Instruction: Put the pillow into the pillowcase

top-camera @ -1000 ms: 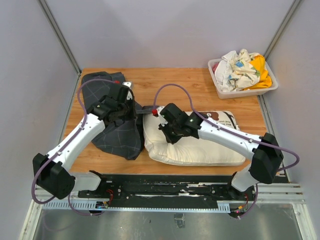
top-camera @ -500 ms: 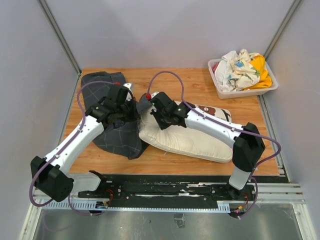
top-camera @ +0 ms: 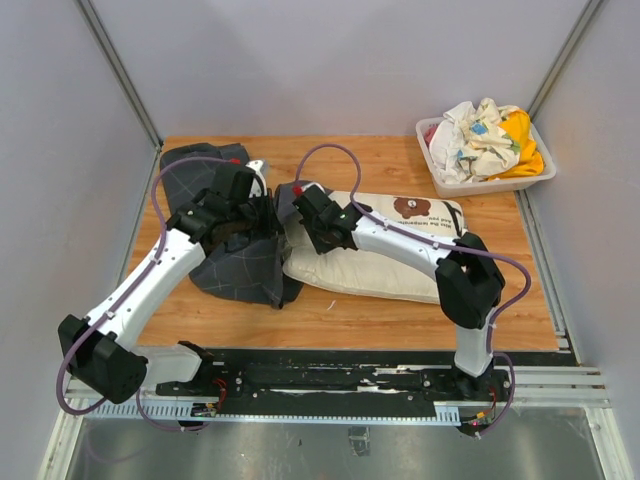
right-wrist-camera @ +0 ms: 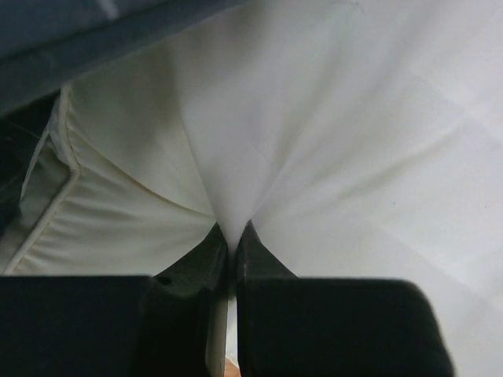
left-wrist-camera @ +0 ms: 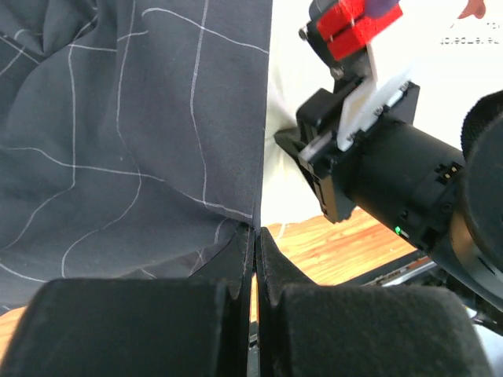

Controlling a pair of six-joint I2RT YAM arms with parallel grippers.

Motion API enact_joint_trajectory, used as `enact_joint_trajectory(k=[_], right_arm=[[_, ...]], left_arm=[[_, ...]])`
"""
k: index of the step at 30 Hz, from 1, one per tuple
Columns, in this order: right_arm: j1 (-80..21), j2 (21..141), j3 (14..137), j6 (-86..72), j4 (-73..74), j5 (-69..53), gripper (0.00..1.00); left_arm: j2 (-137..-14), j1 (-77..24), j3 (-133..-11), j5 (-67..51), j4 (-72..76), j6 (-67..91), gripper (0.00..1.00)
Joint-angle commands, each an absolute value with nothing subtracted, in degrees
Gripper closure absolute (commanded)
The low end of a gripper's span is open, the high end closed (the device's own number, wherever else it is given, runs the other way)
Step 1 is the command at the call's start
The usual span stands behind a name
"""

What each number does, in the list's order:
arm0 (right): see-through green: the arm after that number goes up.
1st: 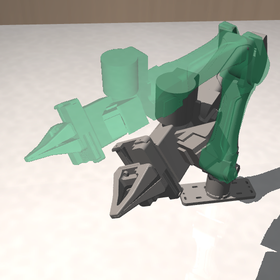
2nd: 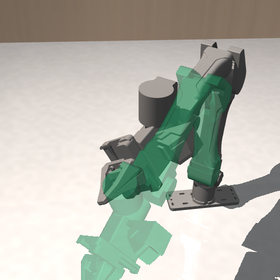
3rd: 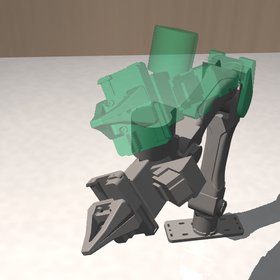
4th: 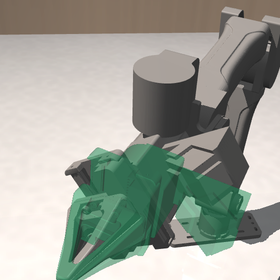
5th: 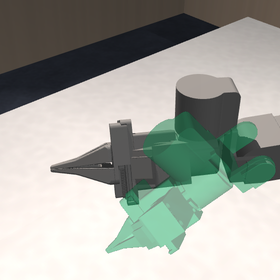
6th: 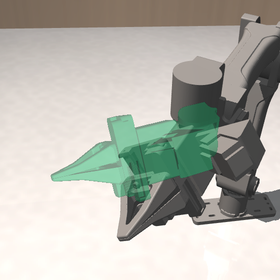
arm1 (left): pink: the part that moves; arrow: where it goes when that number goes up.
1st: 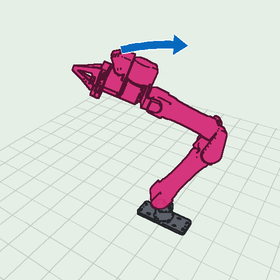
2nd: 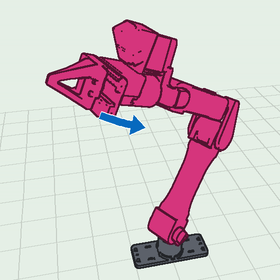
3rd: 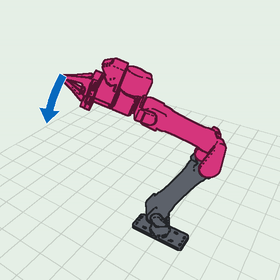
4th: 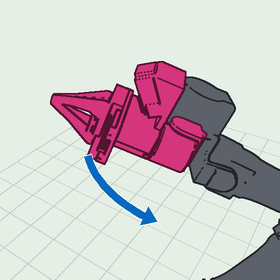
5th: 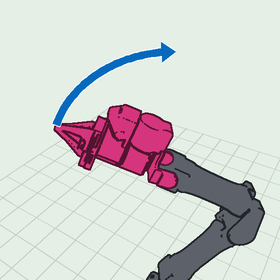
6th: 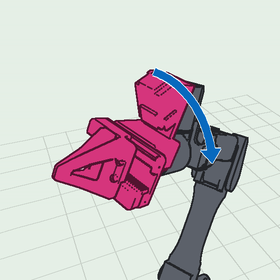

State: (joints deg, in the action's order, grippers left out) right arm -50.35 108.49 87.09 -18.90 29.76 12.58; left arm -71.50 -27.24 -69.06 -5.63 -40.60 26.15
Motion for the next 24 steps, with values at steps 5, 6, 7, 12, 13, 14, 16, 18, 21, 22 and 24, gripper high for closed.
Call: enact_joint_trajectory(k=[5, 6, 7, 12, 13, 14, 16, 18, 21, 22, 24], right_arm=[[-47.4, 111.4, 92.8, -24.3, 26.0, 16.9, 0.99], [-47.4, 111.7, 93.5, -25.1, 26.1, 15.8, 0.99], [-47.3, 111.9, 94.1, -25.8, 26.0, 14.6, 0.99], [-47.4, 112.3, 95.3, -29.1, 25.1, 5.9, 0.99], [-47.4, 112.1, 94.9, -29.4, 24.1, 3.8, 0.99], [-47.3, 111.8, 94.2, -29.7, 23.1, 1.9, 0.99], [-47.3, 110.8, 92.8, -30.7, 22.4, 0.3, 0.99], [-46.8, 109.3, 90.6, -31.1, 21.4, -1.5, 0.96], [-46.3, 105.4, 86.3, -31.9, 21.4, -1.6, 0.59], [-46.2, 103.6, 84.6, -31.9, 21.9, -0.6, 0.51], [-46.3, 99.6, 81.7, -31.9, 23.9, 2.8, 0.42]], left_arm=[[-71.0, -27.8, -71.2, -11.6, -40.5, 28.9, 1.00], [-71.1, -27.8, -70.7, -12.0, -39.9, 29.4, 1.00], [-71.4, -27.8, -70.4, -12.3, -39.3, 29.8, 1.00], [-73.2, -27.7, -70.0, -10.8, -36.7, 30.7, 1.00], [-73.8, -27.8, -70.0, -10.6, -36.4, 30.7, 1.00], [-74.4, -27.7, -70.1, -10.6, -36.0, 30.6, 1.00], [-75.4, -27.8, -69.8, -10.0, -35.1, 30.5, 1.00], [-76.2, -27.7, -69.3, -9.4, -34.3, 30.5, 1.00], [-76.9, -27.7, -68.4, -8.8, -33.5, 30.4, 1.00], [-77.1, -27.7, -68.1, -8.5, -33.3, 30.3, 1.00], [-77.2, -27.7, -67.6, -8.0, -33.0, 30.2, 1.00]])
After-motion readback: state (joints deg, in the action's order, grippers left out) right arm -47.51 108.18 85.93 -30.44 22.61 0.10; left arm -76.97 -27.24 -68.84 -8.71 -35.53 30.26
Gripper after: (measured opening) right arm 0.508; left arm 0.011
